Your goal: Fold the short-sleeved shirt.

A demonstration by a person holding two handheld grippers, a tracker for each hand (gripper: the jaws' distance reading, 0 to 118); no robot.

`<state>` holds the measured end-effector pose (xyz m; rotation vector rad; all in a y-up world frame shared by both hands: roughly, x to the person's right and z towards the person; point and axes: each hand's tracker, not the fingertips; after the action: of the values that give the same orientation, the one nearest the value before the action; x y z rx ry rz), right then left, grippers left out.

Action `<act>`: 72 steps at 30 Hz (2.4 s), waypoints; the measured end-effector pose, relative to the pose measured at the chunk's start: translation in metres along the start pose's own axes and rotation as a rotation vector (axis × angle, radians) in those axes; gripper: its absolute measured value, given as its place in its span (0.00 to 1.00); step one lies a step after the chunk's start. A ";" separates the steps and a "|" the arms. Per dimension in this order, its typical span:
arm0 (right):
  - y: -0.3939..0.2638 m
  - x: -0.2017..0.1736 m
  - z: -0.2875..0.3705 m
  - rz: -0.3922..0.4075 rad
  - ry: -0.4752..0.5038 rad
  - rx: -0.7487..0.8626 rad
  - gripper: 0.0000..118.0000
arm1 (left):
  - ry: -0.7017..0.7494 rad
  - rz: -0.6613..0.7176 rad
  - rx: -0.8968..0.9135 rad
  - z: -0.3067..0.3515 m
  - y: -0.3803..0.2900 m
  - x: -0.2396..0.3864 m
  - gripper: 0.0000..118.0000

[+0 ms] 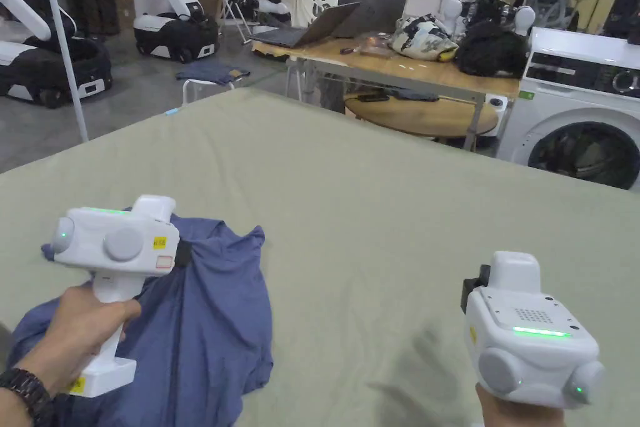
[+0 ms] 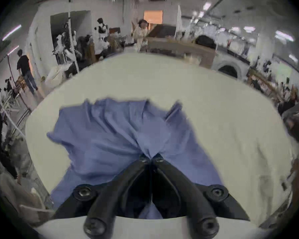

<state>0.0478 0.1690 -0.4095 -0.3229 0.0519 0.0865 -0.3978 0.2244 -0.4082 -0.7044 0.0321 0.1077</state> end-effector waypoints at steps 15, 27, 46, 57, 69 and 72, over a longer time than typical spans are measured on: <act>0.017 0.110 0.052 -0.100 -0.169 0.066 0.00 | -0.460 -0.266 0.258 0.094 0.112 0.252 0.00; -0.013 0.238 0.124 -0.150 -0.445 0.058 0.00 | -0.830 -0.505 0.118 0.063 0.030 0.488 0.00; -0.033 0.251 0.141 -0.206 -0.424 -0.018 0.00 | -0.823 -0.315 0.011 0.029 -0.058 0.433 0.43; -0.008 0.200 0.109 -0.181 -0.289 -0.014 0.00 | -0.453 -0.272 0.057 0.021 -0.038 0.328 0.00; -0.003 0.183 0.070 -0.158 -0.221 -0.075 0.00 | -0.280 -0.141 -0.255 -0.093 0.059 0.245 0.00; -0.006 0.186 0.068 -0.156 -0.224 -0.088 0.00 | -0.316 -0.137 -0.372 -0.127 0.062 0.246 0.47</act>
<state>0.2360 0.1990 -0.3555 -0.4024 -0.1992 -0.0305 -0.1589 0.2111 -0.5612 -1.0510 -0.3468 0.0932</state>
